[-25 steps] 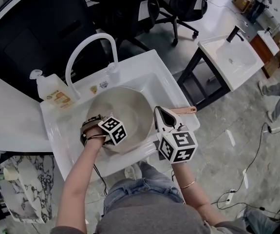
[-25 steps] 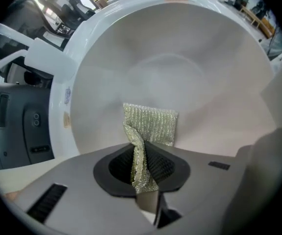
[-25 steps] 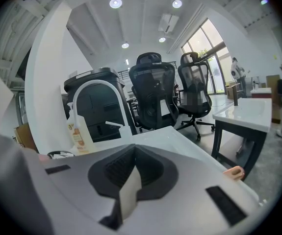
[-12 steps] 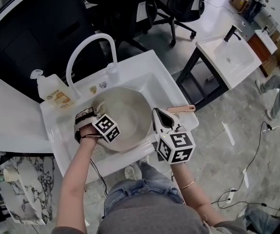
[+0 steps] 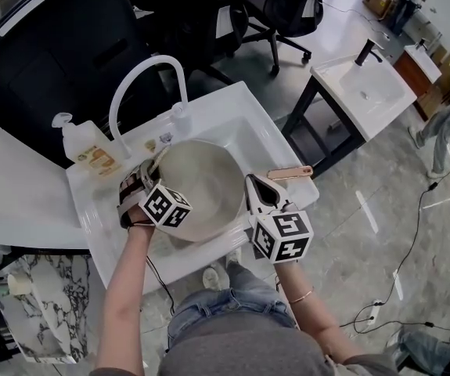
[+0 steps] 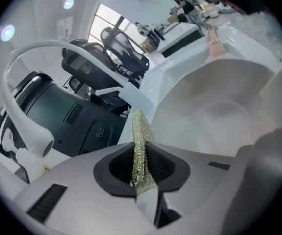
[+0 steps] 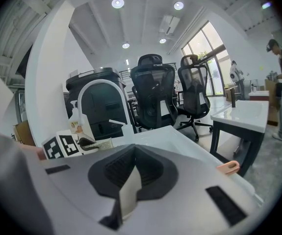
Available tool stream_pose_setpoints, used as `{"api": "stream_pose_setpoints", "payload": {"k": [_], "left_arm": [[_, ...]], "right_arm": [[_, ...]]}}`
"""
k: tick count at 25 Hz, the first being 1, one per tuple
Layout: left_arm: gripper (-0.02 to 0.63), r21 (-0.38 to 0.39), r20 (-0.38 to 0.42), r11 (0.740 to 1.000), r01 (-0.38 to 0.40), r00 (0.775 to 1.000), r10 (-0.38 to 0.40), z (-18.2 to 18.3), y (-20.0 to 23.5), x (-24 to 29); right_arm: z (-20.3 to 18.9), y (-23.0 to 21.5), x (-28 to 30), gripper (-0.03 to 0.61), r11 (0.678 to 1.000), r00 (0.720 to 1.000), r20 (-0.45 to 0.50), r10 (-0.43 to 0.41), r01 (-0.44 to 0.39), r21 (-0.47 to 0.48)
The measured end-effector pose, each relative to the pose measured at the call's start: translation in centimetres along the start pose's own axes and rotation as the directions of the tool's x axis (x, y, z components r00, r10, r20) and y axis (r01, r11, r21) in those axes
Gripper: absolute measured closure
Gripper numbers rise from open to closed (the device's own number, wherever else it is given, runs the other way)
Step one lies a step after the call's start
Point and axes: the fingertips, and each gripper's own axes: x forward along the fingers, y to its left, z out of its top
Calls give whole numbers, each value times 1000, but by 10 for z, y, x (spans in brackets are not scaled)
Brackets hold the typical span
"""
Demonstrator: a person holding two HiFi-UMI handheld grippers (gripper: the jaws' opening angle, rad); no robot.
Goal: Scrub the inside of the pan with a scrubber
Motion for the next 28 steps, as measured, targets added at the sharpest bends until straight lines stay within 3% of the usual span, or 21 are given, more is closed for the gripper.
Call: {"api": "stream_pose_setpoints", "payload": {"k": [3,6,9,15,19,22,25,28], "left_arm": [[554,-142,75,990,5,997,6,6,9,-16],[554,-234,149,972,8,988,28,12,16,-33],[554,-340,226,938,65,974,15,18,19,-53],[554,-565,401,776,279,915,-37,26,19,-94],[554,-628,473,686,369,880,-41,25,19,-117],[553,-648,523,636,419,852,-30,23,21,-133],[554,-660,549,606,444,835,-14,18,19,-147],[554,-665,562,593,454,827,-4,13,16,-160]], "right_arm": [[0,5,-2,568,1000,1000,2,2,-2,-1],[-1,13,-4,568,1000,1000,7,7,-7,-7],[-2,22,-7,568,1000,1000,11,13,-13,-13],[-3,42,-14,568,999,999,25,31,-30,-24],[-3,56,-20,568,999,999,32,38,-37,-34],[-4,67,-25,568,998,998,39,47,-45,-45],[-5,79,-29,568,997,997,53,61,-59,-51],[-5,92,-35,568,995,994,70,86,-81,-60]]}}
